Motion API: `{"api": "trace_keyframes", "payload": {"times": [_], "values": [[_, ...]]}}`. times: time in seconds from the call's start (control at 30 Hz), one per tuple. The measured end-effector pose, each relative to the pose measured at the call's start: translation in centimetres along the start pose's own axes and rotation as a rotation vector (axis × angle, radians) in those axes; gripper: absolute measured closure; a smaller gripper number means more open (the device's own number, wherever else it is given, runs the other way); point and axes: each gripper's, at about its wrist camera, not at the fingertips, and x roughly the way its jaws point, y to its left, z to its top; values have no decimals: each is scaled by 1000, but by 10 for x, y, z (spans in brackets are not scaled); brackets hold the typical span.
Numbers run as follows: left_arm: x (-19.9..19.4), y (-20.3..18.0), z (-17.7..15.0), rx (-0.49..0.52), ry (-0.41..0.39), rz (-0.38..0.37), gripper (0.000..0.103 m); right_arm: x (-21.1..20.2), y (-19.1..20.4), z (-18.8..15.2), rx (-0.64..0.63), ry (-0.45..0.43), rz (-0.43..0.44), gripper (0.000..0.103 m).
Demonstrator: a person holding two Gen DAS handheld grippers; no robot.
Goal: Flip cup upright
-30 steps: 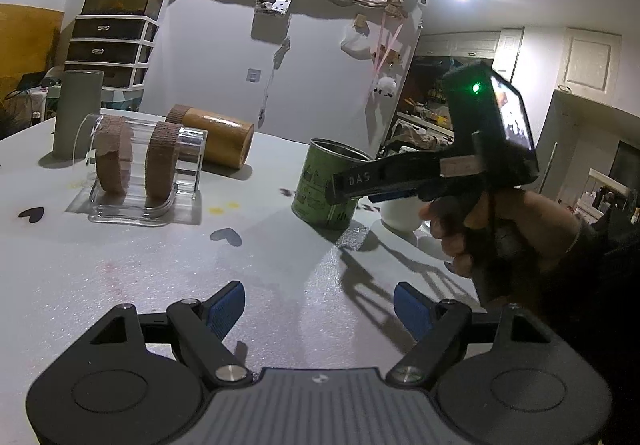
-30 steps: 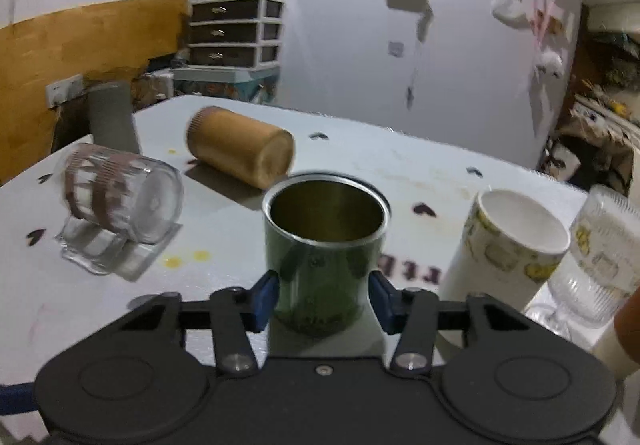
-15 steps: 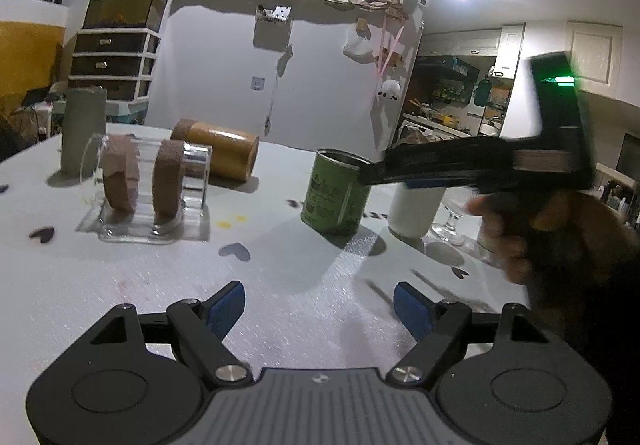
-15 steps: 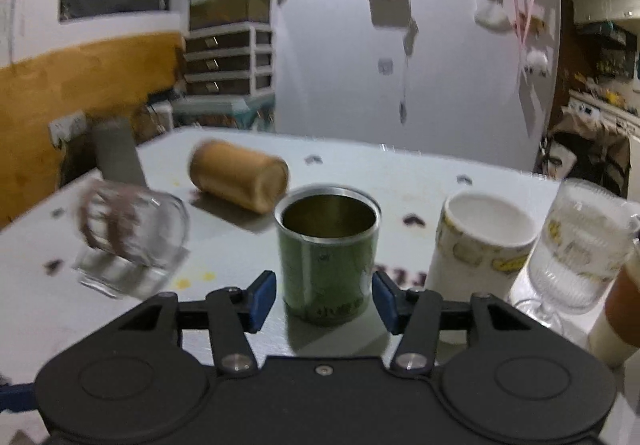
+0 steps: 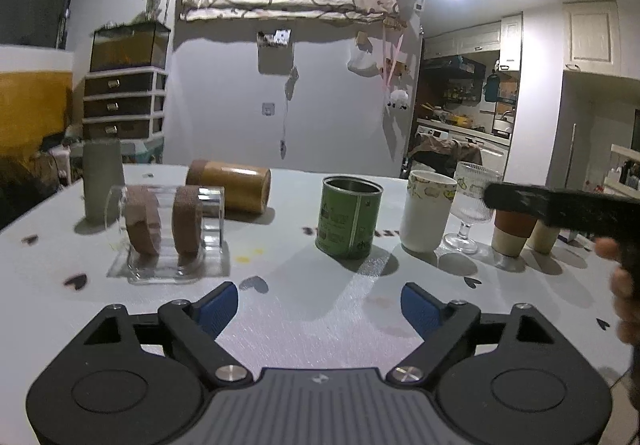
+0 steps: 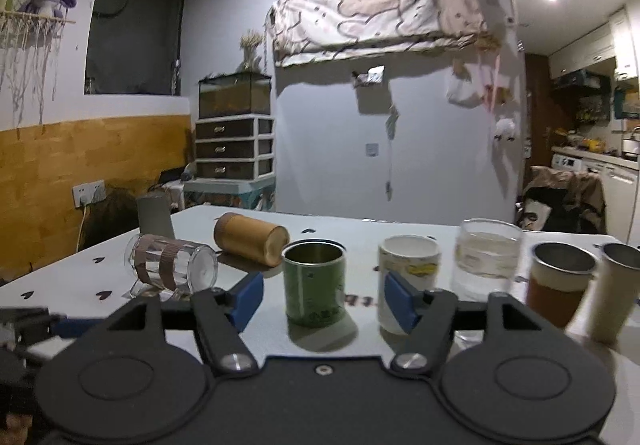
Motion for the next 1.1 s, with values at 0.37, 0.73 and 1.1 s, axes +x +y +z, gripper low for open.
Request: {"api": "trace_keyframes", "payload": {"times": [0.37,0.73,1.1], "values": [[-21,-9,2,23,-80,64,0,-47,-9,-31,1,-44,-100,8],[-27,-7,-6,34,-78,93,0,-63,0,-52,6,-35,-138,0],[-32,-8,-8,35,-89,102,0,-67,-3,-53,16,-32,-167,0]]}}
